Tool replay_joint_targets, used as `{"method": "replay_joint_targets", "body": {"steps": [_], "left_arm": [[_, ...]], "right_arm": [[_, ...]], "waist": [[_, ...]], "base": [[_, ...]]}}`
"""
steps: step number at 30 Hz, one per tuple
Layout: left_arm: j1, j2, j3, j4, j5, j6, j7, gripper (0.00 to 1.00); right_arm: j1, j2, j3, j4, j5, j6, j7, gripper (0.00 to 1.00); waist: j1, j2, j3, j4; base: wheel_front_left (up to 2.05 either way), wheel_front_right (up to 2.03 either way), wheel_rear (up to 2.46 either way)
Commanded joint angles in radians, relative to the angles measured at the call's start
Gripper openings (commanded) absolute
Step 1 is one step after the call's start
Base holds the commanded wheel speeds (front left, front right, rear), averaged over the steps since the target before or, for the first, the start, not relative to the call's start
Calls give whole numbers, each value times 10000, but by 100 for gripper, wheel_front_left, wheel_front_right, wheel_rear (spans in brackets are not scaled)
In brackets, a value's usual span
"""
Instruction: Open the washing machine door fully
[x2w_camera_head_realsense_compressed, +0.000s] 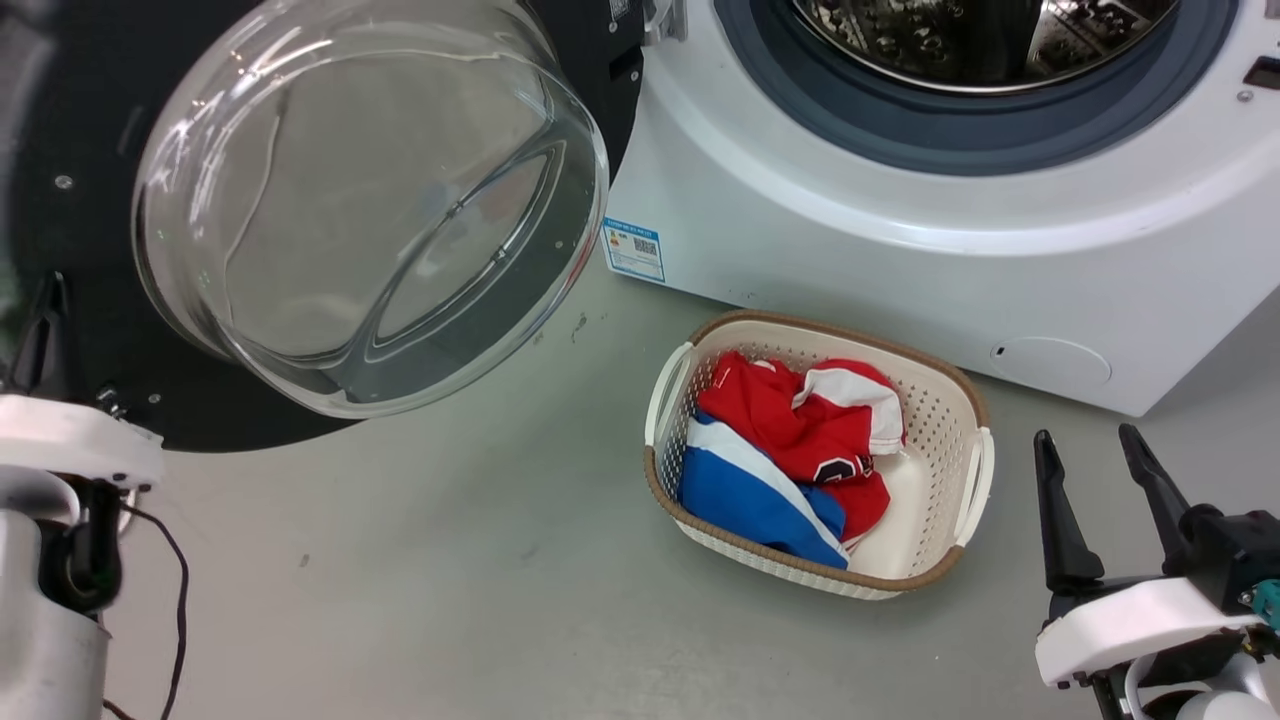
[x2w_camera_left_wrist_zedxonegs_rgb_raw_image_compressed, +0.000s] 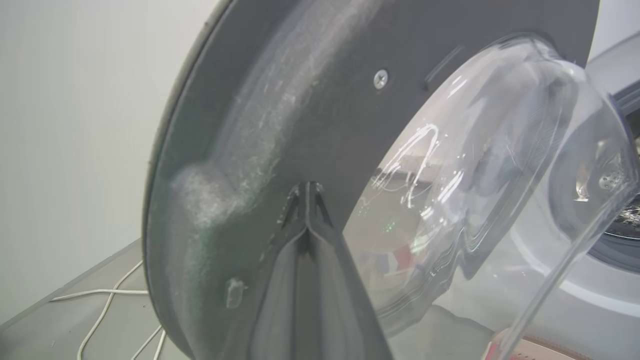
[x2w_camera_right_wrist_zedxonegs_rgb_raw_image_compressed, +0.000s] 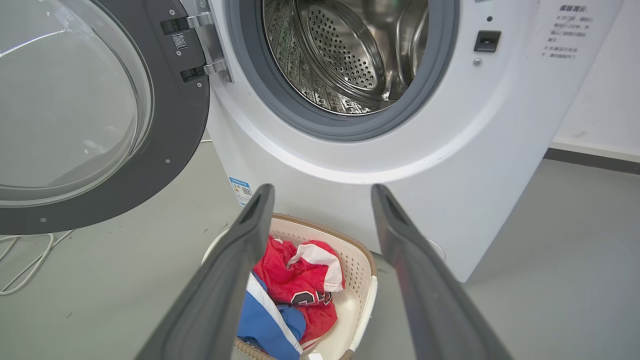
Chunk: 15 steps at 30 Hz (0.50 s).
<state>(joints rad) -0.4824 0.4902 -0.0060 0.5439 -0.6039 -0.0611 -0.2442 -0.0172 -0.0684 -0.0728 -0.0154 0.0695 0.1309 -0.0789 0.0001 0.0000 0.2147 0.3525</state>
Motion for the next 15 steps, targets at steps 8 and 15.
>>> {"method": "replay_joint_targets", "body": {"steps": [8,15], "left_arm": [[1274,-406,-57,-752,254,1,-185,0],[2541,-696,-367,-2048,648,379,-172,0]], "right_arm": [[429,153,-76,262,92,-2,-154,100],[729,184,-87,448,227,-2,-227,100]], "waist": [[-1,0,-961,145],[-1,0,-1711,248]], "base": [[0,0,0],[0,0,0]]}}
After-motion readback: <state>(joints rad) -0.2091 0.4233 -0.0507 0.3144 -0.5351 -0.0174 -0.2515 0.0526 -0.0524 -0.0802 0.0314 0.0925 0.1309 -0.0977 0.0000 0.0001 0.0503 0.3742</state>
